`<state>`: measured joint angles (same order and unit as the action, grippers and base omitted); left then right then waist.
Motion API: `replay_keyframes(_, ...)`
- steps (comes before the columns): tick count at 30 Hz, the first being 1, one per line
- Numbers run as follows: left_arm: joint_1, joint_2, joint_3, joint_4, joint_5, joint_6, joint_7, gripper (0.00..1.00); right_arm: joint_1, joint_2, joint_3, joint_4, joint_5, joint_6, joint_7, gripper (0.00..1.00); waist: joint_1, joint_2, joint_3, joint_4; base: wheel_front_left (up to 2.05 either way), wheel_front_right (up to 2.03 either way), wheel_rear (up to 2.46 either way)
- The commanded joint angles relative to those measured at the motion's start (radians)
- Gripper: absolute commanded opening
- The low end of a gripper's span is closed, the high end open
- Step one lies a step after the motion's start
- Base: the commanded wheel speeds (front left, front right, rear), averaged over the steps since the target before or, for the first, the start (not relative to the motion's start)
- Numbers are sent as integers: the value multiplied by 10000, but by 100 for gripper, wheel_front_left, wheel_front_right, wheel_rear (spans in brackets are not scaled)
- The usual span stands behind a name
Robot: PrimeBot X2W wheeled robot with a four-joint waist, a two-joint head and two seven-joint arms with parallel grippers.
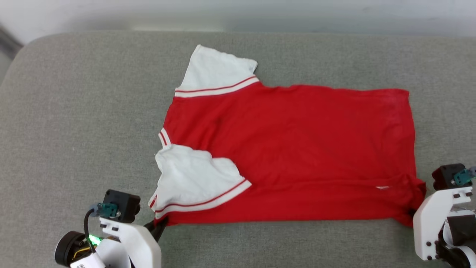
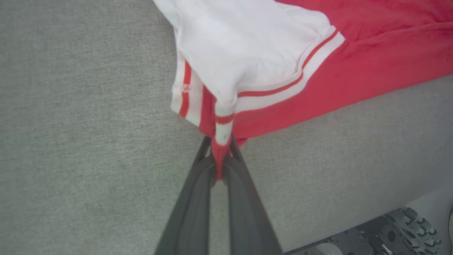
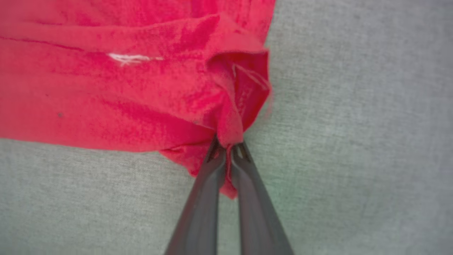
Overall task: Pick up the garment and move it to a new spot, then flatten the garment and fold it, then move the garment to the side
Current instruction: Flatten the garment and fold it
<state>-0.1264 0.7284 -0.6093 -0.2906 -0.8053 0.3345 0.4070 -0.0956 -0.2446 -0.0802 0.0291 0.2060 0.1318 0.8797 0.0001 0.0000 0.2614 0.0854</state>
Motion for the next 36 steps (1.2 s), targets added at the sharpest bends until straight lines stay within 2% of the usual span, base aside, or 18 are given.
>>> replay_keyframes(1, 162, 114, -40, 56, -32, -44, 53, 0, 321, -255, -88, 67, 20, -21, 38, 0, -1, 0, -249, -82, 0, 0, 0)
replay_keyframes(13, 1516, 486, -380, -341, -408, 30, 126, 0, 1512, -980, -318, -1281, 455, -20, 357, 0, -1, 0, -1206, -490, 0, 0, 0)
replay_keyframes(18, 1952, 314, -659, -176, -444, 67, 43, 0, 2218, -830, -494, -1577, 653, -18, 530, 0, -1, 0, -1243, -586, 0, 0, 0)
replay_keyframes(28, 1835, -241, -1060, 1214, -578, -539, -210, 0, 2641, -539, -526, -1061, 493, -18, 293, 0, -1, 0, -1286, -577, 0, 0, 0)
replay_keyframes(29, 1802, -242, -1075, 1348, -516, -574, -240, 4, 2632, -535, -514, -984, 485, -18, 264, 0, -1, 0, -1301, -571, 0, 0, 0)
replay_keyframes(30, 1766, -259, -1083, 1461, -456, -595, -286, 46, 2615, -522, -521, -917, 483, -18, 229, 0, -1, 0, -1314, -565, 0, 0, 0)
replay_keyframes(31, 1738, -293, -1093, 1556, -442, -629, -342, 100, 2589, -525, -513, -879, 462, -18, 161, 33, -1, 0, -1329, -557, 0, 0, 0)
replay_keyframes(32, 1714, -324, -1077, 1638, -432, -656, -406, 100, 2580, -542, -488, -832, 453, -18, 97, 100, -1, 0, -1353, -550, 0, 0, 0)
replay_keyframes(36, 1568, -435, -947, 1801, -304, -774, -887, 100, 2530, -532, -421, -766, 569, -15, -94, 100, -1, 0, -1466, -534, 0, 0, 0)
